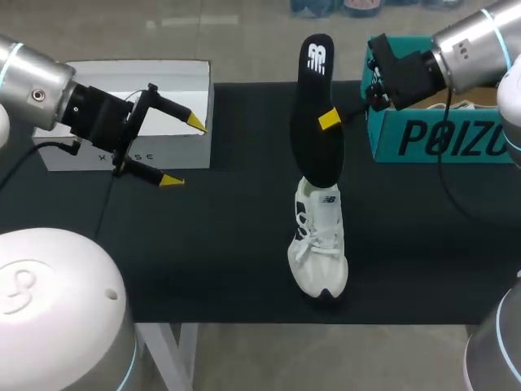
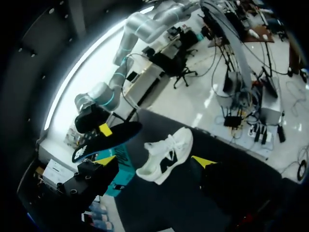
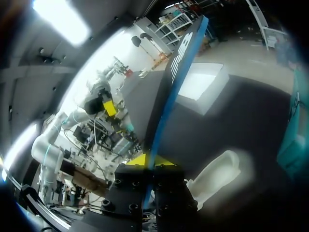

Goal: Take the shoe out of the shoebox, open the shoe tongue, remove and reinsert the insole, then place the shoe into the shoebox

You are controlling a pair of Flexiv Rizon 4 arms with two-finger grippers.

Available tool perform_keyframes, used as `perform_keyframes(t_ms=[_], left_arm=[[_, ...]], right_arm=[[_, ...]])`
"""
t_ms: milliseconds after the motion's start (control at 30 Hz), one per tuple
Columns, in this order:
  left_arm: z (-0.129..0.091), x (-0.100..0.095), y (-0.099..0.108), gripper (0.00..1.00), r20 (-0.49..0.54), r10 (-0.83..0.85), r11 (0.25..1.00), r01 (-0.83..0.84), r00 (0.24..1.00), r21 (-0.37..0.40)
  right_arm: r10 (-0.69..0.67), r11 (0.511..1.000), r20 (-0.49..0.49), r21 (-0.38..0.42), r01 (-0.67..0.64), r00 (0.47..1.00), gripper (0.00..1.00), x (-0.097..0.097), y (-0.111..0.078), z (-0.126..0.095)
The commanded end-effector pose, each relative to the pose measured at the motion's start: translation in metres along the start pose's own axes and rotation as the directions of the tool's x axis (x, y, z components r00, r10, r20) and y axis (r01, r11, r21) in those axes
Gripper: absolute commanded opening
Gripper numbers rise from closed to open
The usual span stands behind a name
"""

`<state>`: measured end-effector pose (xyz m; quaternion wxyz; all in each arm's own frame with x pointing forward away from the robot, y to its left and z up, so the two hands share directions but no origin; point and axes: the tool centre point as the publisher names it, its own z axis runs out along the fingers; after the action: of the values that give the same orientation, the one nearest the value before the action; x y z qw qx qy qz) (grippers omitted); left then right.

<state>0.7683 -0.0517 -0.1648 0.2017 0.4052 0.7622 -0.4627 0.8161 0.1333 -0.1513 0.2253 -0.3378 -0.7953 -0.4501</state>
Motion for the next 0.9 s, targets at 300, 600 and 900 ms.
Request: perform_keyframes(t_ms=[300,600,900], left_arm=[[0.004,0.002,0.004,1.0,-0.008,-0.008,1.0,0.008,1.0,-0.013],[0.004,0.002,0.004,1.0,-0.008,-0.008,1.0,0.008,1.0,-0.013],[0.004,0.002,0.004,1.0,-0.008,-0.008,1.0,0.008,1.0,-0.013]], right_arm=[[0.0,1.0,0.002,0.0,0.0,1.0,0.0,0.0,0.0,0.001],[0.021,1.0,0.004,0.004,-0.021,1.0,0.0,-0.039,-0.004,0.001],[0.02,1.0,-0.012,0.005,-0.02,1.0,0.0,-0.073,0.0,0.013]])
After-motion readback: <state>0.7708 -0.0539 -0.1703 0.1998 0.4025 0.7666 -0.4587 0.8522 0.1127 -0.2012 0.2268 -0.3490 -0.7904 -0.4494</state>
